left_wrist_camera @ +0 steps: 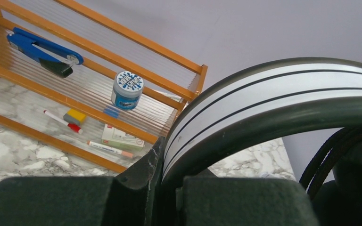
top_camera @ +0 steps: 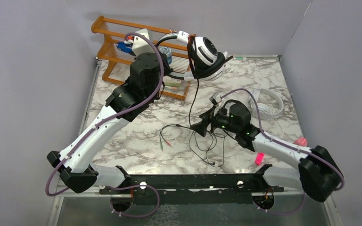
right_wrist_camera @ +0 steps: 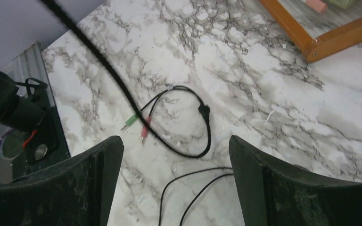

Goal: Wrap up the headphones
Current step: Wrap the headphones cable around the headphones.

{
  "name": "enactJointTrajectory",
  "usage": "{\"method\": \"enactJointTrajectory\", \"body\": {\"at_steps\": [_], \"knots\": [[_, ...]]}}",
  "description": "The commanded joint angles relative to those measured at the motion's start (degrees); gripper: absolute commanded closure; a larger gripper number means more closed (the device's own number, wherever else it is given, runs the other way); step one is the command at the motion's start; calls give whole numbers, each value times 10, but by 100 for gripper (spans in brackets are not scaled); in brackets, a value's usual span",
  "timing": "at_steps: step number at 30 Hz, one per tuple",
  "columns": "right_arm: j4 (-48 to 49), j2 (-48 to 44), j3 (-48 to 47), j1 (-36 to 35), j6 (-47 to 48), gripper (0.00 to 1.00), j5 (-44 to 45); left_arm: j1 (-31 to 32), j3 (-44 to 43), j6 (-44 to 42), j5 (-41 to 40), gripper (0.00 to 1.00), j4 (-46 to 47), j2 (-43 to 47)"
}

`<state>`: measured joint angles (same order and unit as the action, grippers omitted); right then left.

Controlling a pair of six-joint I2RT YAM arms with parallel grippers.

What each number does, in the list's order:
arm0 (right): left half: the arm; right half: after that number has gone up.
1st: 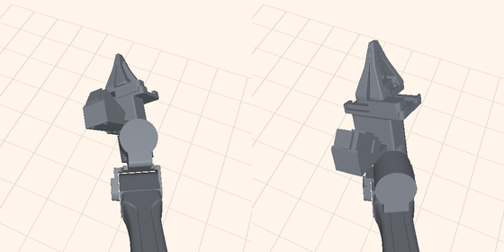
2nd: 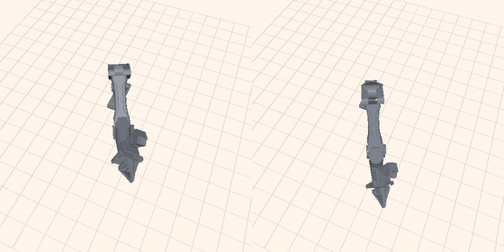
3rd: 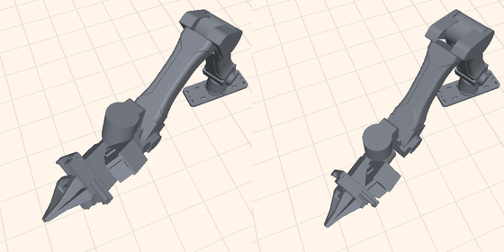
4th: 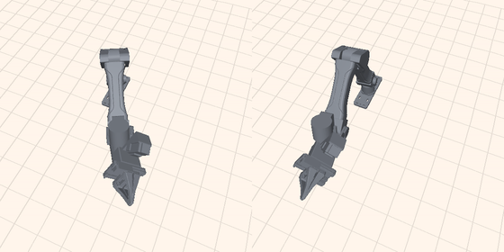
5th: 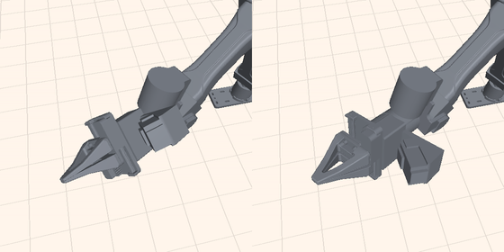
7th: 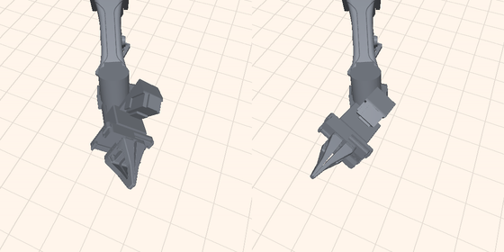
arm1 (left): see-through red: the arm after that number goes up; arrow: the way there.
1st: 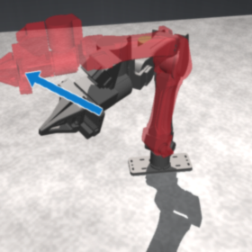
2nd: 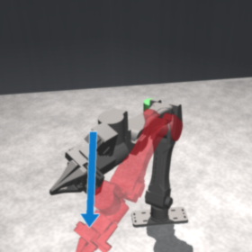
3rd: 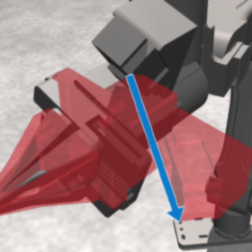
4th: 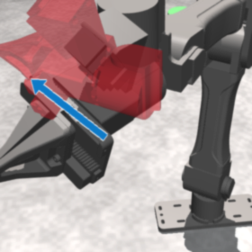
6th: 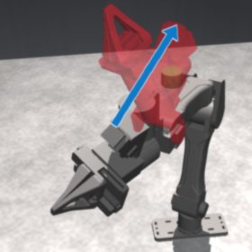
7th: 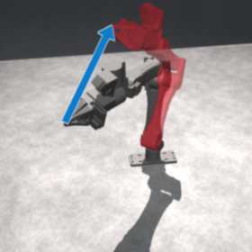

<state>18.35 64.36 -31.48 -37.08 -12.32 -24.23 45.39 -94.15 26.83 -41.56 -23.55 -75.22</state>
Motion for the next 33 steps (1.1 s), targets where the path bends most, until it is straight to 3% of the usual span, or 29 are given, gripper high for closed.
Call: {"method": "enactJointTrajectory", "body": {"at_steps": [1,6,11,19,21,23,29,33], "knots": [[328,102,13,-6,9,14,-8,-1,-44,39,31,100,34,21],[425,220,-4,-25,8,18,-10,-1,-61,36,40,100,26,16],[483,275,-10,-44,-17,27,-14,-1,-74,43,52,100,23,16],[510,348,-34,-43,-101,71,-46,-2,-107,57,127,100,23,12],[493,332,-21,-43,-110,87,-6,-3,-115,55,162,100,26,15],[458,304,-7,-39,-105,92,16,-2,-117,40,203,100,31,29],[255,203,-15,-7,-59,100,40,-3,-123,-39,389,100,23,51],[156,136,-16,51,-59,100,-11,-2,-115,-121,500,100,-50,64]]}}
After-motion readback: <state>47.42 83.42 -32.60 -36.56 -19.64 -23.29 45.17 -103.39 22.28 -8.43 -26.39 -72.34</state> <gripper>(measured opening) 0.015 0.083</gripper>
